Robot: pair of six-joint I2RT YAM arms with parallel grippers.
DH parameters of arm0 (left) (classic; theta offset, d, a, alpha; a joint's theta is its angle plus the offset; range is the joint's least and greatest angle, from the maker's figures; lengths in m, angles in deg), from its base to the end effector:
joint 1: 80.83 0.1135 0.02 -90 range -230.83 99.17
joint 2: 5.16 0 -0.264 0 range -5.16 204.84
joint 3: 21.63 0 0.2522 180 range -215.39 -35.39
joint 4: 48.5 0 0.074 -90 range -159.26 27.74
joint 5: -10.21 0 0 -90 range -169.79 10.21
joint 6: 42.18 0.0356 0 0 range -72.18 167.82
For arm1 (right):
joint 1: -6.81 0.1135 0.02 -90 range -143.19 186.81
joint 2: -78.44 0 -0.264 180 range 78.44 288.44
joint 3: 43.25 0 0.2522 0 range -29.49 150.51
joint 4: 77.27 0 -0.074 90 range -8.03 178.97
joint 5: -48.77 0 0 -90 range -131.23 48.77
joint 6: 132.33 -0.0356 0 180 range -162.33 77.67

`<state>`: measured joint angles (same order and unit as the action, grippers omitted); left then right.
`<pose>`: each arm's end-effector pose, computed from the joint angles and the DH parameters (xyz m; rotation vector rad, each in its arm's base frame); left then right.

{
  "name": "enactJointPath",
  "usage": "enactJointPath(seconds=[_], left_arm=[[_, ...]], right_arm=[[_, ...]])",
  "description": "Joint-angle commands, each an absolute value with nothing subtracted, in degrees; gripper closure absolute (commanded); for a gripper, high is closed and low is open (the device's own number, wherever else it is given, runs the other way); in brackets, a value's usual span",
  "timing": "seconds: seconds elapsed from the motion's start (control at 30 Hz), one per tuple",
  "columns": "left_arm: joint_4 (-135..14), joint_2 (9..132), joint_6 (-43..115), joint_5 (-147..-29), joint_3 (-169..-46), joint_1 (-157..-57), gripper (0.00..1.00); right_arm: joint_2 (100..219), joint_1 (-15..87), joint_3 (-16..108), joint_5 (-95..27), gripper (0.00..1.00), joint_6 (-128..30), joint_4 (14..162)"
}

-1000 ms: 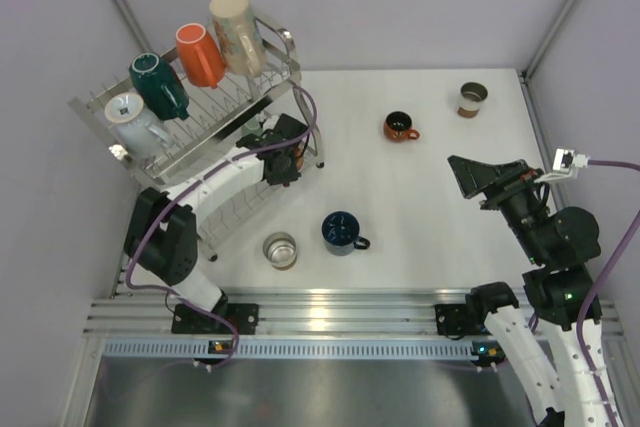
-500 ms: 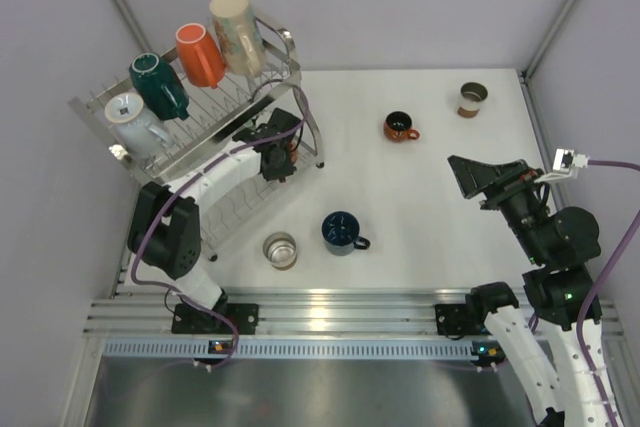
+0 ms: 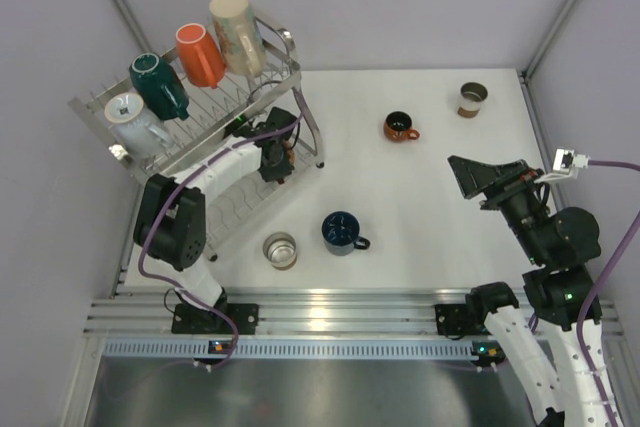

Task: Load the cups into the dish rack
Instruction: Place the cup upside down on the dish rack

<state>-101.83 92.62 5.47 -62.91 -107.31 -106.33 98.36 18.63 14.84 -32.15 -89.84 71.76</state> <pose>0.3179 -0.1402 0.2239 -0.4685 2.5844 0.0042 0.0756 0.0216 0.3730 0.3340 1.4824 0.9541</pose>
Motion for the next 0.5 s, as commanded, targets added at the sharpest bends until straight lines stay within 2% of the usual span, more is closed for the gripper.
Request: enactJointPath(seconds=[0.0, 0.3, 0.47], left_arm=[[-99.26, 91.96, 5.46, -63.09, -111.15, -106.49, 0.71], [-99.35, 91.52, 5.81, -65.2, -112.73, -106.49, 0.61], [-99.35, 90.64, 6.16, -66.17, -113.0, -106.67, 0.61]], right_arm=[[97.86, 18.24, 15.24, -32.0, 0.01, -88.74, 73.5], [97.95, 18.24, 15.68, -32.0, 0.01, -88.65, 73.5], [98.3, 18.24, 16.03, -31.82, 0.01, -88.65, 73.41]])
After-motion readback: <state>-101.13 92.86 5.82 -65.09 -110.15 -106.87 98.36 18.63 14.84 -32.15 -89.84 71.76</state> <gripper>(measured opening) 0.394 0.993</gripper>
